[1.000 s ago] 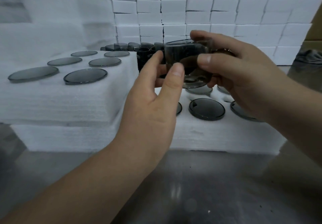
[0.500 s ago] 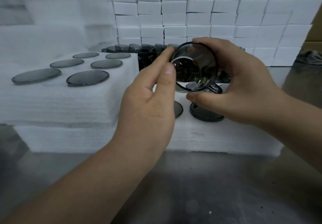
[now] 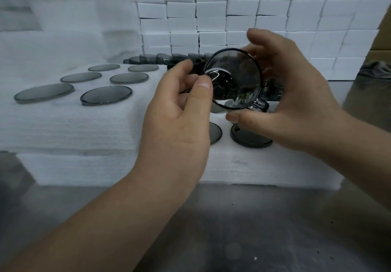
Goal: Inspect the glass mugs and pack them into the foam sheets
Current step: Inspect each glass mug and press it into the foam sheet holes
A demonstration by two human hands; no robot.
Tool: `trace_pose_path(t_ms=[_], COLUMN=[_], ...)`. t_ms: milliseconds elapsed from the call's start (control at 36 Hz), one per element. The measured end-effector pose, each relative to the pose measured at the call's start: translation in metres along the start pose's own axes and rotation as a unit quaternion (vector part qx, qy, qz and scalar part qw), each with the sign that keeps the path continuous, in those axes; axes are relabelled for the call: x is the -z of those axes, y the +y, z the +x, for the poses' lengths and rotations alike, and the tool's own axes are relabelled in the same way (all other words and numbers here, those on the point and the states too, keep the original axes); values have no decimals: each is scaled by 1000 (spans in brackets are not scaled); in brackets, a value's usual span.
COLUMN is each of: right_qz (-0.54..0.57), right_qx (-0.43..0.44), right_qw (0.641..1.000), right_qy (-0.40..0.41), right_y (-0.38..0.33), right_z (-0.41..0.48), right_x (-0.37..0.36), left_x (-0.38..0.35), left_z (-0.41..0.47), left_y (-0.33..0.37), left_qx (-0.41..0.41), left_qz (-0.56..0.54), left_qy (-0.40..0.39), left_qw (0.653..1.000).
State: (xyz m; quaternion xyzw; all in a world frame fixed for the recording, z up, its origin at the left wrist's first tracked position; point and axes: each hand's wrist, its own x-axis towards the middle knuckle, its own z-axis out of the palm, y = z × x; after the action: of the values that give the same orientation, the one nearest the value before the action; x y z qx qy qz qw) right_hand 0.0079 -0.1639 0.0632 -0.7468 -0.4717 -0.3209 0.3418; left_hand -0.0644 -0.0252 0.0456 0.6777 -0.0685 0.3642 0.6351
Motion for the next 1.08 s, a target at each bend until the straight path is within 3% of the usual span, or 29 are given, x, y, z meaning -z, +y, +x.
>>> trace_pose_path(t_ms=[195, 333, 528, 667, 834, 1084], right_qz=[-91, -146, -131, -84, 15, 173], right_qx=[42, 39, 11, -66, -165, -208], right_qw=[994, 987, 991, 992, 984, 962], right_qy=[37, 58, -4, -66, -65, -34], right_y=[1, -1, -7, -10, -7, -7], right_z=[3, 3, 0, 3, 5, 9], right_x=[5, 3, 1, 0, -3, 2], left_x=[0, 2, 2, 1, -2, 1], left_z=[2, 6, 0, 3, 4, 1], left_y=[2, 1, 1, 2, -1, 1], left_qx=[29, 35, 2, 7, 53, 70], left_qz=[-2, -2, 50, 57, -7, -26], left_qy=[31, -8, -46, -77, -82, -107], left_qw=[999, 999, 998, 995, 995, 991])
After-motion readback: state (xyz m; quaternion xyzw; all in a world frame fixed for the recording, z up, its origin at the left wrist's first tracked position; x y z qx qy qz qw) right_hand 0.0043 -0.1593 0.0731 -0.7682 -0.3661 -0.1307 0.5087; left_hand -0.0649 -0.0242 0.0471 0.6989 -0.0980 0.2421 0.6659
